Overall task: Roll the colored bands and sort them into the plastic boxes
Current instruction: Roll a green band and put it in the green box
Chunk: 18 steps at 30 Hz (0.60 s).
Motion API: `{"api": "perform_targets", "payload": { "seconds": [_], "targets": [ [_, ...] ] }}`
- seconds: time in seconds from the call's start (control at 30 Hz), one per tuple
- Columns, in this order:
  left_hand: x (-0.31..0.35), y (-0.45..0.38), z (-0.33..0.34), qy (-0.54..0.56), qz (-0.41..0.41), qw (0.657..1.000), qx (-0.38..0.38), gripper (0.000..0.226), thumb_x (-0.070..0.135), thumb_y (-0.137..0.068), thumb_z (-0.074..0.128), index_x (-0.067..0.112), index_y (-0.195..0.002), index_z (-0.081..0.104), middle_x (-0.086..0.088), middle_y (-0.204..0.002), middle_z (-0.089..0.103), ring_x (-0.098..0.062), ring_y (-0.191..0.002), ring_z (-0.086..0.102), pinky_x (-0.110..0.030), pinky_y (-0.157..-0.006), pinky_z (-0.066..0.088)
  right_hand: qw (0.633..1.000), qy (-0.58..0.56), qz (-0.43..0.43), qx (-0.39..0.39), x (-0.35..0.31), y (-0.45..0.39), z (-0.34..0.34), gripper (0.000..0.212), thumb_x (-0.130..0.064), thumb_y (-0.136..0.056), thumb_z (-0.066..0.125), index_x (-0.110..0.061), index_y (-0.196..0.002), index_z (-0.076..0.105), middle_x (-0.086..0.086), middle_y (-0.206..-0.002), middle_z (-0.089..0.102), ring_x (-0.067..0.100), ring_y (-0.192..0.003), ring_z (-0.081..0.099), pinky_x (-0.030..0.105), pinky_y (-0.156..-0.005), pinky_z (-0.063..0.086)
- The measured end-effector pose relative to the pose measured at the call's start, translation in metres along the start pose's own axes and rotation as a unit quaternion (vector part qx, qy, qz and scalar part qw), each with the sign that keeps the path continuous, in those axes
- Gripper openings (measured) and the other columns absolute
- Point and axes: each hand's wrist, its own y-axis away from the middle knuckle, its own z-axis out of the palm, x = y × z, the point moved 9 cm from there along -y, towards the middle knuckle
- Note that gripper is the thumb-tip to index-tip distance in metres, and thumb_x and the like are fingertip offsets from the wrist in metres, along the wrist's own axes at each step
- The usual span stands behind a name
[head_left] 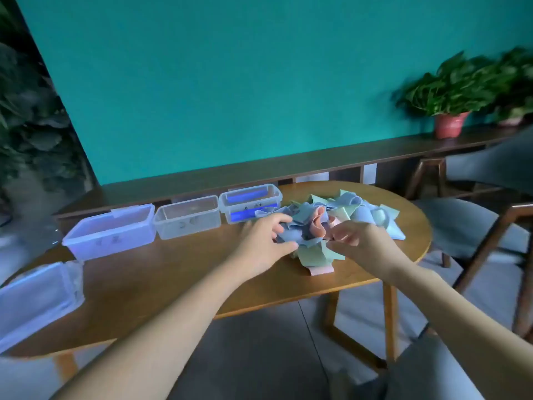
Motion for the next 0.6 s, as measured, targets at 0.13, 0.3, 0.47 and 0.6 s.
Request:
{"api": "perform_targets", "payload": {
  "seconds": [0.13,0.3,0.47,0.6],
  "targets": [
    [-0.016,-0.010,0.045,0.006,-0.052,0.998,-0.036,0.045,0.050,-0.078,0.078,0.040,-0.120,0.065,0.011,-0.100,0.066,-0.007,-0.090,0.062,-0.032,-0.083,0.056,0.998,-0.010,0.053,-0.027,0.026,0.000,0.020,0.021,-0.042,-0.086,0.076,-0.032,-0.105,0.072,-0.017,-0.094,0.068,0.003,-0.083,0.062,0.019,-0.074,0.050],
    [-0.035,-0.021,0.072,0.002,-0.077,0.997,-0.023,0.044,0.048,-0.078,0.079,0.035,-0.119,0.068,0.009,-0.096,0.070,-0.011,-0.092,0.064,-0.025,-0.075,0.053,0.997,-0.064,0.035,-0.021,0.037,-0.003,0.044,0.009,-0.036,-0.083,0.081,-0.037,-0.077,0.074,-0.018,-0.073,0.066,0.002,-0.072,0.054,0.011,-0.065,0.041],
    [-0.028,-0.032,0.059,0.116,-0.084,0.987,0.067,0.037,0.025,-0.081,0.082,0.029,-0.116,0.070,0.009,-0.093,0.071,0.002,-0.079,0.063,-0.009,-0.067,0.046,0.988,-0.147,0.032,0.036,0.037,-0.016,0.040,0.004,-0.033,-0.084,0.081,-0.034,-0.081,0.079,-0.010,-0.077,0.072,0.005,-0.072,0.058,0.013,-0.064,0.043],
    [-0.022,-0.048,0.032,0.216,-0.073,0.964,0.134,0.032,0.022,-0.080,0.083,0.031,-0.107,0.070,0.009,-0.094,0.075,-0.006,-0.087,0.070,-0.028,-0.077,0.059,0.972,-0.217,0.029,0.081,0.018,-0.038,0.021,0.009,-0.030,-0.089,0.075,-0.022,-0.090,0.080,-0.013,-0.077,0.074,0.004,-0.078,0.065,0.019,-0.068,0.052]
  ]
}}
